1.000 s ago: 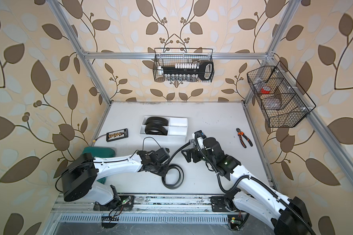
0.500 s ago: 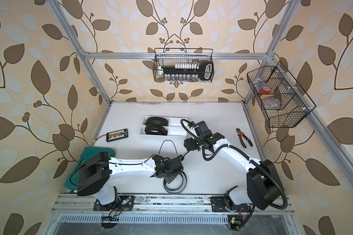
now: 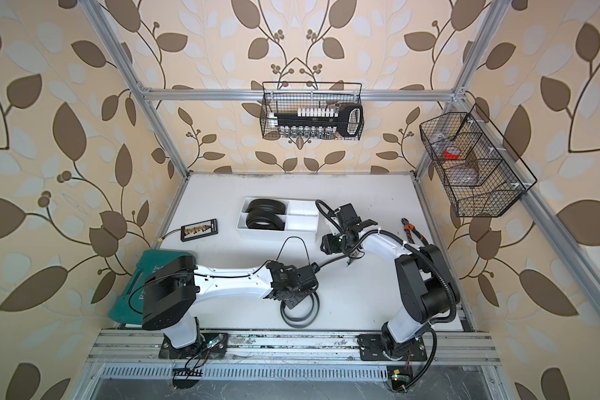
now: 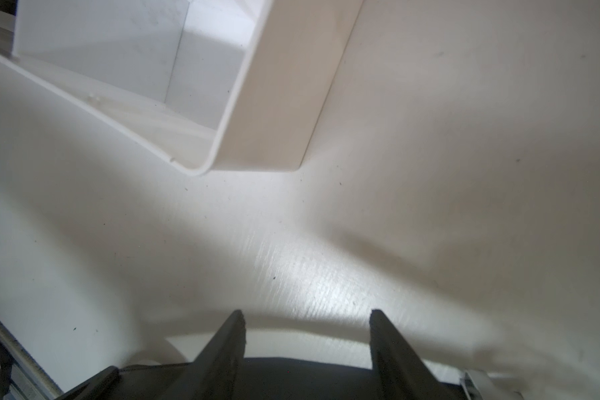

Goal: Place the belts into the storage roll
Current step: Roll the belt at the center of the board.

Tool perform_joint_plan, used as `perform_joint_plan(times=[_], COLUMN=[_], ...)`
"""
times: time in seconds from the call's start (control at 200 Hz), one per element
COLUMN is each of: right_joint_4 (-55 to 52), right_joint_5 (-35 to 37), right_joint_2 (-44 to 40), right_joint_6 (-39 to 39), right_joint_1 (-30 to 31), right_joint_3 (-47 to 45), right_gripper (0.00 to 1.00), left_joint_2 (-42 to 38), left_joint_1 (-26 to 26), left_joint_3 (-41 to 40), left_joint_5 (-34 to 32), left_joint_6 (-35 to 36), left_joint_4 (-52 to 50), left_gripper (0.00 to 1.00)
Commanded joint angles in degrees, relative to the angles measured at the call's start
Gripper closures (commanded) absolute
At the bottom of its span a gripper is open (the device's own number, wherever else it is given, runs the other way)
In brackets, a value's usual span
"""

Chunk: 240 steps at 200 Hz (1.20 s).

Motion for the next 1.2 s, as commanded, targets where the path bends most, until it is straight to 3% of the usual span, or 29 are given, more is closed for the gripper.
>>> perform_joint_plan(times=[0.0,0.235,0.515,0.7,0.85,1.005,1.195], right_joint_4=[-1.57,0.72,2.94,2.94,2.05,1.92,2.66], right_joint_5=[-4.19,-6.66,-12.86,-13.78,-12.51,-10.07,-9.51], right_joint_2=[-2.93,-4.93,-5.85,-6.12,-6.03,-8.83,-12.18], right_joint_6=[1.82,3.93,5.17,4.78,3.56,4.33,6.51], right_joint_1=[-0.87,-1.05,-1.71,-1.81,-1.82,-1.72,-0.20], right_joint_3=[-4.51,-10.03,-10.84,-11.93,-12.25,-13.10,-15.45], right_gripper=[0.45,0.49,0.32,0.31,0.46,0.68,0.70], left_joint_2=[-1.72,-2.37,2.00,4.22,5.68,8.59,11.69], left_joint_1=[3.76,7.64,11.31,12.44,12.91,13.20,13.63], left_joint_3=[-0.30,0.21,2.72,4.71,6.69,10.95,15.05], left_joint_5=[0.16,-0.55,3.18,2.73,3.67,0.95,-0.14], left_joint_6=[-0.54,1.53,-0.15,-1.73,-2.54,-8.46,-17.23], left_joint_4=[1.45,2.93,1.73,0.40,-0.09,-3.35,-5.95], left_gripper=[1.00,1.00,1.00,1.00,1.00,1.00,1.00])
